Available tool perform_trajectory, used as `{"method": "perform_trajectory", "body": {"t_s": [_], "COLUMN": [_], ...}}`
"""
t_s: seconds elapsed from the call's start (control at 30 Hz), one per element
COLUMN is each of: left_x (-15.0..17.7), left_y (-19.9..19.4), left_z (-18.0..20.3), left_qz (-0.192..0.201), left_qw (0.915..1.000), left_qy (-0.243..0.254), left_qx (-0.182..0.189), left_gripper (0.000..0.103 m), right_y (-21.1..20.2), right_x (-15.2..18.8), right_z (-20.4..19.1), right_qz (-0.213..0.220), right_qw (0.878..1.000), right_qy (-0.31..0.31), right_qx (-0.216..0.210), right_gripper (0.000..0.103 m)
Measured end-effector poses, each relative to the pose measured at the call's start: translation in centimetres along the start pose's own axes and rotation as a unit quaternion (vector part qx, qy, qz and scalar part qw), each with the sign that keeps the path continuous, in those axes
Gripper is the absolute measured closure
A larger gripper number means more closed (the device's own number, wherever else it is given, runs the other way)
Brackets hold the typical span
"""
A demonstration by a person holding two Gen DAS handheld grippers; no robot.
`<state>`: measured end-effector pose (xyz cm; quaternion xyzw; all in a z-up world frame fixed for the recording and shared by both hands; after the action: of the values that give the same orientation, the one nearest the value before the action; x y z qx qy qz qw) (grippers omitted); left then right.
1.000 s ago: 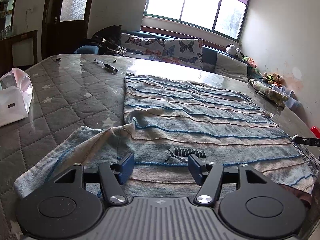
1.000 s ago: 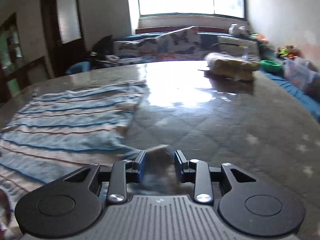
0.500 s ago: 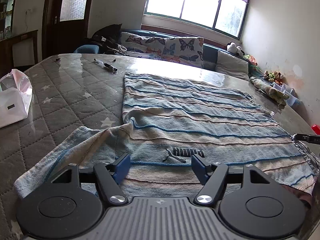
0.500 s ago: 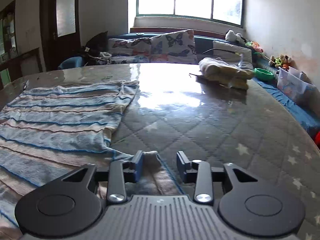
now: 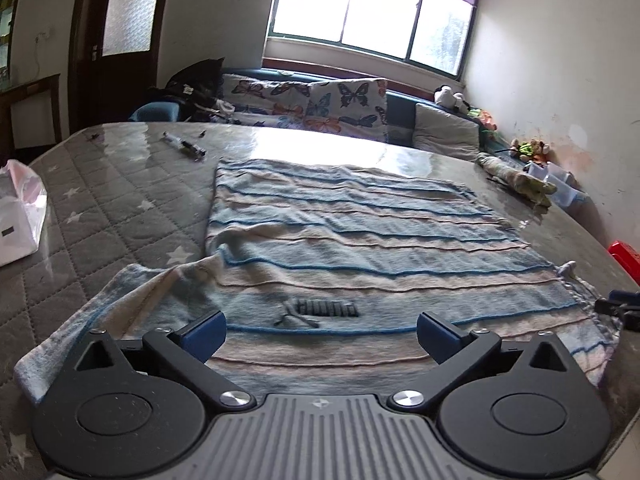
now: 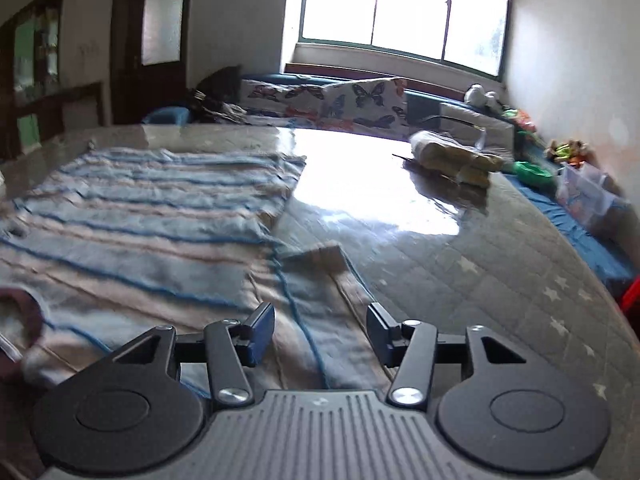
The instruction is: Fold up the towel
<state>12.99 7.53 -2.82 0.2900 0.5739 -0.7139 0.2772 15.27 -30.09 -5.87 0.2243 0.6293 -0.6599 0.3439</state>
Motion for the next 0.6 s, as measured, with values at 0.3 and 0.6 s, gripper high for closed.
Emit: {"method": "perform_trajectory", "body": {"t_s": [0.3,0.6], "left_x": [-0.4,-0.3], "left_y": [-0.9,-0.8], "left_z": [2.4,4.7], "left_qz": [0.014,0.015], "left_qw": [0.9997,0.9993], "left_qy": [0.016,0.024], "left_qx": [0.013,0.025], "left_gripper": [0.0,0.0], "right_y": [-1.0,-1.6], "right_x": [2.3,3.1], "right_z": [3.8,4.9], "right_qz": [-0.002,0.001], "right_qw": [0.997,0.991], "right_qy": [0.057,0.129], "right_qx": [0.045,0.024], "right_gripper": [0.051,0.066]}}
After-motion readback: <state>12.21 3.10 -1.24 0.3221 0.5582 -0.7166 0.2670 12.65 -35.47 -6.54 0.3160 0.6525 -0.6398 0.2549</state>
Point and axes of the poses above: each gripper's, at about its wrist camera, not at the fingertips, and y roughly the way its jaws point, z to its right, x to its underside, the point moved 8 cm from there along y, roughly the way its jaws point, and after that the axes turned 7 degrees about -z, right-handed, at the moved point
